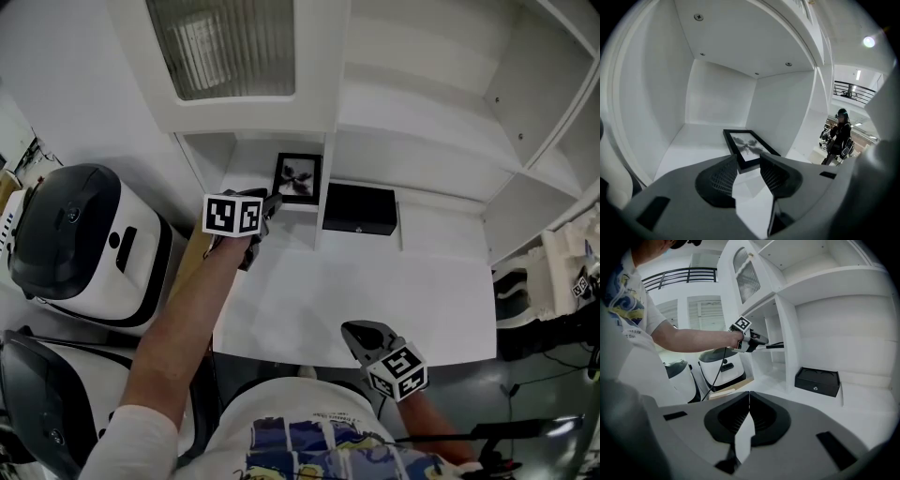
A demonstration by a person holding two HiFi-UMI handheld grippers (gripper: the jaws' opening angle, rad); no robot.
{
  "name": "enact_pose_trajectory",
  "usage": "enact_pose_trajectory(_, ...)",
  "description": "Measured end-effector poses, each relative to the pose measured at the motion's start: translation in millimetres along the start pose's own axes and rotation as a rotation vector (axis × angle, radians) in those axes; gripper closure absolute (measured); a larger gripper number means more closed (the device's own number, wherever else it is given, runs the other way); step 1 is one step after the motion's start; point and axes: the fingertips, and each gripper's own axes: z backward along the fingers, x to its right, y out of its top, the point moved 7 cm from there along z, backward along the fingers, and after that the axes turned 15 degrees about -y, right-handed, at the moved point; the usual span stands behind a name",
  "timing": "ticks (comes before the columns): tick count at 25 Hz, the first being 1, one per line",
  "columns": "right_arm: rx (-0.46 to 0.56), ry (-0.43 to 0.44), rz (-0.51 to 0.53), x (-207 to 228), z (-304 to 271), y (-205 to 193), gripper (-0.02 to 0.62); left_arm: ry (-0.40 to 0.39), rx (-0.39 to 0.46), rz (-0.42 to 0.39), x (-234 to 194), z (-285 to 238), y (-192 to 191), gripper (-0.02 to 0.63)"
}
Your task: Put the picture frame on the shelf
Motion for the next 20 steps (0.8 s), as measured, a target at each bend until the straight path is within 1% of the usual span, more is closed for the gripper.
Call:
enact_pose_trajectory(7,-0.006,-0.008,0.017,-27,0,0,0.571,-0.019,0.036,-0.011,6,36,-7,0.445)
enact_pose_trajectory(14,-0.001,-0.025,0.029,-70,-4,5,0.571,-0.048,0.029,-0.041,14,91,-36,0.539)
enact_pose_trajectory(18,0.002,-0.038,0.033,-99,-9,8,0.571,-0.102,0.017,-0.07,26,126,-59,0.579)
enact_pose_trajectory(20,0.004,-0.044,0.034,-115,-10,9,0.571,-0.14,0.015,-0.079,35,145,-72,0.588)
